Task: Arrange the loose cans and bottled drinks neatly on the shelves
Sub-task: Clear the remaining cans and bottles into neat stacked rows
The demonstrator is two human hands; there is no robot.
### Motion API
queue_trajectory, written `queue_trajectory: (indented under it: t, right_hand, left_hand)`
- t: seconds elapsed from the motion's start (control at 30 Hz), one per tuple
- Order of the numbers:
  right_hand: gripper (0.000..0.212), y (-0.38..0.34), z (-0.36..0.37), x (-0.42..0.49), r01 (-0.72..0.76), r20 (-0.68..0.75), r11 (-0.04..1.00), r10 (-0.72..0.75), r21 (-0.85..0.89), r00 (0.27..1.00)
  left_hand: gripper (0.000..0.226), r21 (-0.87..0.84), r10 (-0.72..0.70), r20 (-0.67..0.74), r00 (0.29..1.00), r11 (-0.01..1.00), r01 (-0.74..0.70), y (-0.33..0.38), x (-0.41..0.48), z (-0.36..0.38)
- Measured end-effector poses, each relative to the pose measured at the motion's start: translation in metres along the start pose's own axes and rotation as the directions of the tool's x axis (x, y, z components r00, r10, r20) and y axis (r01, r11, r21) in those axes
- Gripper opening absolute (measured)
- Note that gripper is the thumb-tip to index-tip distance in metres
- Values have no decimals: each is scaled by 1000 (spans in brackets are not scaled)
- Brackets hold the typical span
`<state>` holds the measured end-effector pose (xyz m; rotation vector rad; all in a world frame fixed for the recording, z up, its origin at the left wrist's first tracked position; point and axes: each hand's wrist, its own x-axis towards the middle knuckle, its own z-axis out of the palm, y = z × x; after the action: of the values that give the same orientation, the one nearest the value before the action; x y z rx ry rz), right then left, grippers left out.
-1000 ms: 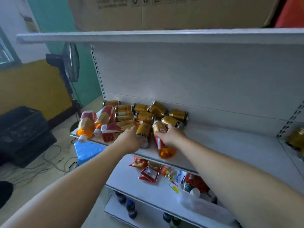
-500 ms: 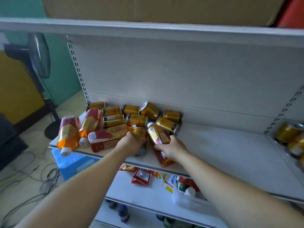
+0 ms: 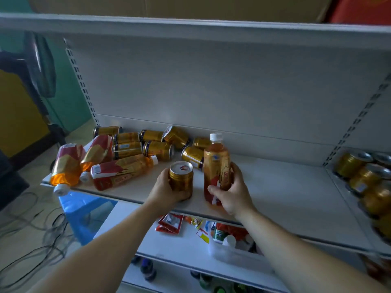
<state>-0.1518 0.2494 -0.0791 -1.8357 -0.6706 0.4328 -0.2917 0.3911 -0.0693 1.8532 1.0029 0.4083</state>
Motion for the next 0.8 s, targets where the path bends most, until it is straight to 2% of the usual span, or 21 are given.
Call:
queue_trajectory:
  t: [0.1,0.43,0.7,0.8]
  right_hand:
    - [81,5,-13,-8,4,-57,998,-7,-56,998]
    - [63,-12,-17,-37,-100,-243,990,74,-99,967]
    - [60,-6,-54,-98,-212,-474,975,158,-62,866]
    - [58,-5,-81,-120,-237,-541,971,193,-13,819]
  left_hand:
    - [88,6,22,13,1000,1000,-22,0,-3,10]
    - [77,-23,161,122,979,987,-159,11,-6,22]
    - [74,-112,222,350,910,975,-194,32,-23,57]
    - [70,-122,293,402,868,956,-266,50,-42,79]
